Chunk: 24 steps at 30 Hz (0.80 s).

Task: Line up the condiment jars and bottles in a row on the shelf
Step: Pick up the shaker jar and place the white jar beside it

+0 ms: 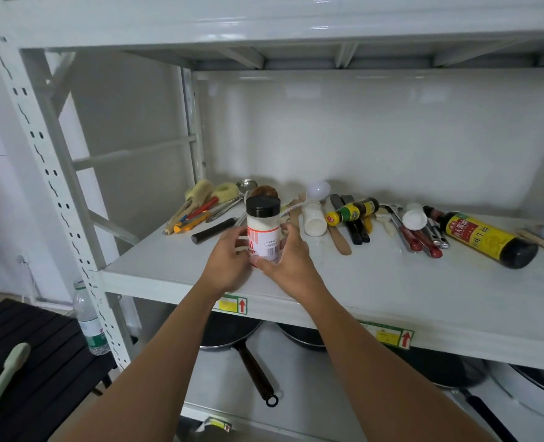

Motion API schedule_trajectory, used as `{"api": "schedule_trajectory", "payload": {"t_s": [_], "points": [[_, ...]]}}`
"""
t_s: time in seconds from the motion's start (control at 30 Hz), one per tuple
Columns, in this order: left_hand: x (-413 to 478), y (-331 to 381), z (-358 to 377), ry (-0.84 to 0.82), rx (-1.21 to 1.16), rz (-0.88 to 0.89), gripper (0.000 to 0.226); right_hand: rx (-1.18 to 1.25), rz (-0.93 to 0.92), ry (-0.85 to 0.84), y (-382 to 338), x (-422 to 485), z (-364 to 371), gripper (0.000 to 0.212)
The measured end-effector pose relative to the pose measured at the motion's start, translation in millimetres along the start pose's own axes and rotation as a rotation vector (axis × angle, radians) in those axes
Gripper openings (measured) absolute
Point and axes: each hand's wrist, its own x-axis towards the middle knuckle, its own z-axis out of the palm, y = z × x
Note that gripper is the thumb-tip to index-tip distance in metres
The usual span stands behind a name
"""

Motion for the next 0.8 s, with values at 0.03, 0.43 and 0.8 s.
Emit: {"api": "schedule_trajectory", "payload": {"t_s": [0.03, 0.43, 0.8], "points": [[0.6, -1.8, 0.3, -0.021, 0.020, 0.009, 0.049, 0.002, -0.001, 0.001, 0.3, 0.5, 0.2, 0.103], [5.6, -8.6, 1.6, -0.029, 0.037, 0.035, 0.033, 0.017, -0.014, -0.063, 4.6, 2.3, -1.5, 0.081], [3.9, -9.6, -0.6, -0.086, -0.160, 0.039, 0.043, -0.089, -0.036, -0.009, 2.6, -1.6, 1.3, 0.086]]}}
